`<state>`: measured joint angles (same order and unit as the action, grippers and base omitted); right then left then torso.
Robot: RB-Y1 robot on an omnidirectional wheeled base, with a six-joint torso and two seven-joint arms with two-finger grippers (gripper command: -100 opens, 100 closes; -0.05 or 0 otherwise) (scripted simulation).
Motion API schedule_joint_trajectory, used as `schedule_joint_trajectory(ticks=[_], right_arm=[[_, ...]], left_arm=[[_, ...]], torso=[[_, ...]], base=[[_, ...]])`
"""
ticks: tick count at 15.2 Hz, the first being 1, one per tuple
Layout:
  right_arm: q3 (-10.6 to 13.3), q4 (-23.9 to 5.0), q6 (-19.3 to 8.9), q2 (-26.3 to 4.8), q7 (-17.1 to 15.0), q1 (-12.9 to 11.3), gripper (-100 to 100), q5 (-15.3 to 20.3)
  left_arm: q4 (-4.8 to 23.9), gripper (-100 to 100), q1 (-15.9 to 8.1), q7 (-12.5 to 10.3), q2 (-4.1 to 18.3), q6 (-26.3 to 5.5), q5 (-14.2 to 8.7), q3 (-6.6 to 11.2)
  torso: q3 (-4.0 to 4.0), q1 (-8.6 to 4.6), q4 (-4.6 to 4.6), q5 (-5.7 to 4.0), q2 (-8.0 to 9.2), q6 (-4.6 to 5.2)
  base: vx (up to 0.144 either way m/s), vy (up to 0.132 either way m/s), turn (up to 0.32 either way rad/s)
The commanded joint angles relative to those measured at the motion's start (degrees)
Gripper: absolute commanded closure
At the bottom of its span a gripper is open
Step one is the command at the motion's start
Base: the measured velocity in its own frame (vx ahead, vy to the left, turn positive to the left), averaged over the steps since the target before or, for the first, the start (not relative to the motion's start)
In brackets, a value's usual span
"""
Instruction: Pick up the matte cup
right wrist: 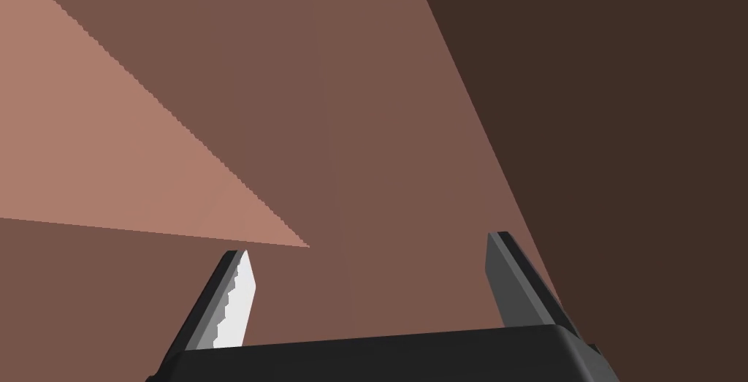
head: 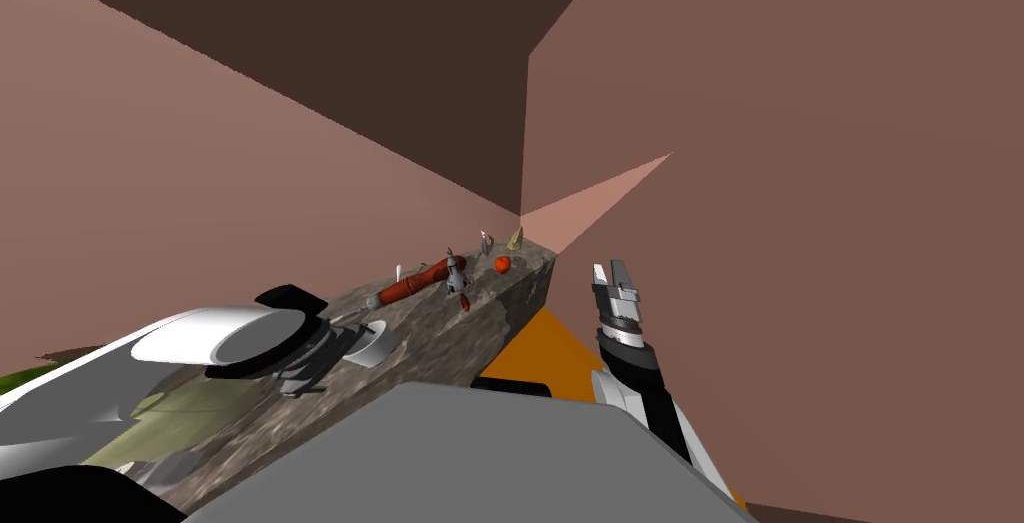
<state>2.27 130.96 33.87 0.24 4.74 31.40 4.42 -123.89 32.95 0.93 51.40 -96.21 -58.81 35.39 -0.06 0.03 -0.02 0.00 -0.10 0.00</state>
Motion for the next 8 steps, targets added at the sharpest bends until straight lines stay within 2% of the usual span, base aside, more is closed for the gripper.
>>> schedule_joint_trajectory(ticks=[1, 3, 4, 5, 8], right_arm=[[0.00, 0.00, 0.00, 0.00, 0.00, 0.00, 0, 0.00], [0.00, 0.00, 0.00, 0.00, 0.00, 0.00, 0, 0.00], [0.00, 0.00, 0.00, 0.00, 0.00, 0.00, 0, 0.00], [0.00, 0.00, 0.00, 0.00, 0.00, 0.00, 0, 0.00], [0.00, 0.00, 0.00, 0.00, 0.00, 0.00, 0, 0.00]], left_arm=[[0.47, -100, -0.11, 0.05, 0.55, -1.66, -0.78, 0.33], [0.67, -100, -0.10, -0.05, 1.09, -3.37, -1.65, 0.77], [0.54, -100, -0.11, -0.02, 0.77, -2.33, -1.12, 0.45], [2.43, -100, -0.39, 0.73, 0.09, -0.77, 0.43, -1.09], [4.31, -100, -0.66, 1.52, -0.64, 1.07, 2.04, -2.65]], torso=[[0.00, 0.00, 0.00, 0.00, 0.00, 0.00], [0.00, 0.01, 0.00, 0.01, -0.01, -0.01], [0.00, 0.01, 0.00, 0.01, 0.00, -0.01], [0.01, -0.01, 0.00, 0.01, 0.01, -0.02], [0.09, -0.07, 0.03, 0.00, 0.16, -0.01]], base=[[0.020, 0.016, -0.066], [0.018, 0.014, -0.045], [0.010, 0.009, -0.018], [-0.011, 0.000, -0.072], [-0.031, -0.010, -0.074]])
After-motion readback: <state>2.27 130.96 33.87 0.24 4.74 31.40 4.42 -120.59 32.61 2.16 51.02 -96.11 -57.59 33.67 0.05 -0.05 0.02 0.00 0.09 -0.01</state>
